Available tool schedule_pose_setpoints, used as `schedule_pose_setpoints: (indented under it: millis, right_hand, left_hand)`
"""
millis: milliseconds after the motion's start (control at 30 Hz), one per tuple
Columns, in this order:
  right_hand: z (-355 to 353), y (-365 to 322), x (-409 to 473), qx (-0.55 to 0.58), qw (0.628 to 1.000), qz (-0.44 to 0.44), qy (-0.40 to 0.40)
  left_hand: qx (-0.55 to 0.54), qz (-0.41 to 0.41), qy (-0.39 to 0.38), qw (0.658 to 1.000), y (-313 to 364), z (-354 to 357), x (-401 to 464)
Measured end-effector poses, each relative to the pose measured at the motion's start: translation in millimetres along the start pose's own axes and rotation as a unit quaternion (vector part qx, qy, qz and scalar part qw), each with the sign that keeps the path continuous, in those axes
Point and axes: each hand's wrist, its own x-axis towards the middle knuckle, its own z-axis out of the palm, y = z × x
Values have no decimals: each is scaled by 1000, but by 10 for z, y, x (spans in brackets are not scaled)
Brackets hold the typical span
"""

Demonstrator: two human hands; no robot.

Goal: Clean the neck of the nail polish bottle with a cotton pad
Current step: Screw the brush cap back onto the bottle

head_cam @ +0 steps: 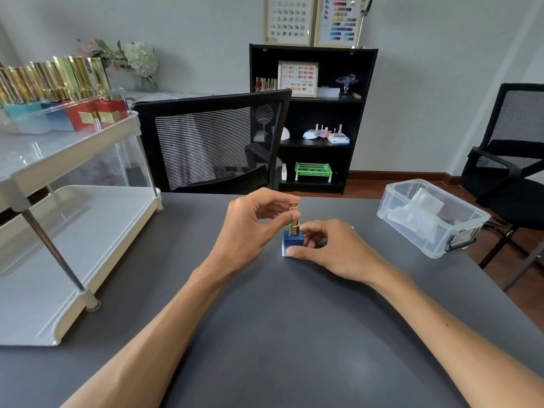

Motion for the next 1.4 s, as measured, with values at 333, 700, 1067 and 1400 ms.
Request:
schedule_pose_setpoints:
  millis: [333,700,1067,1400]
  right_hand:
    - [5,20,11,2,1000,13,5]
    - [3,2,15,4,1000,16,7]
    - [-5,10,15,1,1000,18,7]
    - [-7,13,11,-10,1000,17,16]
  left_hand:
    - [-32,-35,-30,998,9,52,-22]
    - [-44,-39,-27,998,-34,33,6]
    - [-22,-62,-79,995,-1,32,5]
    - [-41,-108,-130,985,26,21,-10]
